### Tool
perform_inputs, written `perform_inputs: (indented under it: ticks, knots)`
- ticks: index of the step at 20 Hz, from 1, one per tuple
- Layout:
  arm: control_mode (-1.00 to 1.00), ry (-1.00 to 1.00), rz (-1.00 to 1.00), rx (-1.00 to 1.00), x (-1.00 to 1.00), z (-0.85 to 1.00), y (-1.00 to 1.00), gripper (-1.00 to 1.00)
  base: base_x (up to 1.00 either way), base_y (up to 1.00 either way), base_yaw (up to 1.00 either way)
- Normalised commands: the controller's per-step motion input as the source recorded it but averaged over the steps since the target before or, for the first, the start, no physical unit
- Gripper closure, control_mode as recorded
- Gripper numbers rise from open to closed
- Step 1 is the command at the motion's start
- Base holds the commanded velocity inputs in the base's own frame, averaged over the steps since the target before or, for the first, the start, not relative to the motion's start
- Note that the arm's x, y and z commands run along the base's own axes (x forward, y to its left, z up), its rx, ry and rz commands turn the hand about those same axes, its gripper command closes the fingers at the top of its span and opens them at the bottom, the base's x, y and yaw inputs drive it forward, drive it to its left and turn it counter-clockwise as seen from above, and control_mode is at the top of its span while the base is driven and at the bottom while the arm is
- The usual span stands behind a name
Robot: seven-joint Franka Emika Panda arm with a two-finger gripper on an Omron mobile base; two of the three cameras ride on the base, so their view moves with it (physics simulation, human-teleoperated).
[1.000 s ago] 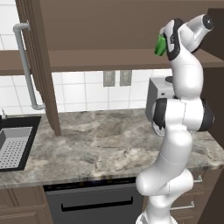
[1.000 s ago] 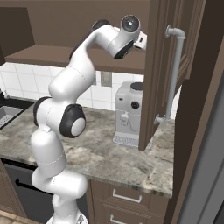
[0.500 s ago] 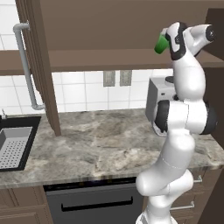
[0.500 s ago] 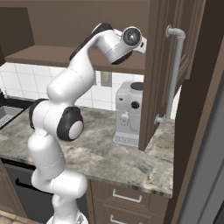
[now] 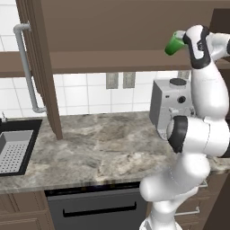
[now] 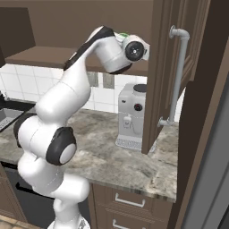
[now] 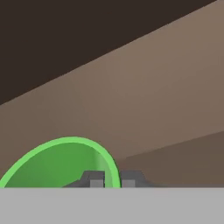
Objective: Open the cabinet directly in front. Then move the liquor and the cup to the dining counter with the candle on it.
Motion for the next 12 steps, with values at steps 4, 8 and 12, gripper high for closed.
perform_inputs:
  ticks: [4,8,12]
  knots:
    - [-1.00,-0.14,0.09,0.00,-1.00,0.04,0.03,1.00,0.00,0.00,0.00]
    - [-1.00,-0.03,0.15,0.00,-1.00,0.00,0.25,1.00,0.00,0.00,0.00]
    - [-1.00,0.00,0.19,-0.01,-1.00,0.00,0.34,1.00,0.00,0.00,0.00]
